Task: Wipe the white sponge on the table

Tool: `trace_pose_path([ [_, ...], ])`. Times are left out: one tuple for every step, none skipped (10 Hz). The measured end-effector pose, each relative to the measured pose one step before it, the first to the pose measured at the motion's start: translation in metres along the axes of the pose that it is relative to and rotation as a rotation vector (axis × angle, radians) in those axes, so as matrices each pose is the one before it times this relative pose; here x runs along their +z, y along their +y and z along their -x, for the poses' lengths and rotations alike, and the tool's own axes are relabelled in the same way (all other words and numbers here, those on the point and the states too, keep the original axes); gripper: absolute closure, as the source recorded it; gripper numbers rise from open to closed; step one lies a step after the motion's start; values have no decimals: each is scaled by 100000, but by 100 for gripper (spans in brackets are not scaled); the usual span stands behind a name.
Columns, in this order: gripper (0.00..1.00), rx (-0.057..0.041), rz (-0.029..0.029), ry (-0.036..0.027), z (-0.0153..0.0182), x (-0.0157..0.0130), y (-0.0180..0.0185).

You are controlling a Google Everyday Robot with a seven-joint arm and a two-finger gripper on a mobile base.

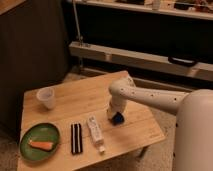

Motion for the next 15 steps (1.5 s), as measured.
trace_pose_path([
  [52,327,-70,584,-230,-293,59],
  [52,251,-170,667,-335,-244,133],
  [52,471,-355,759,-484,-172,307],
  [52,851,-209,659,-546,-101,528],
  [52,986,252,-109,-287,37,586],
  [52,1616,651,-652,77,87,871],
  [52,1576,469,-742,386,167,862],
  [52,3223,913,-731,760,49,1664],
  [52,1927,621,60,368,-131,1025],
  [52,2400,999,458,426,-523,1343],
  [52,2630,1238,779,584,-888,1592],
  [52,1895,824,910,463,-929,1074],
  [52,1430,818,54,769,-648,816],
  [52,979,216,294,786,-405,266],
  [52,839,-485,181,886,-91,-118],
])
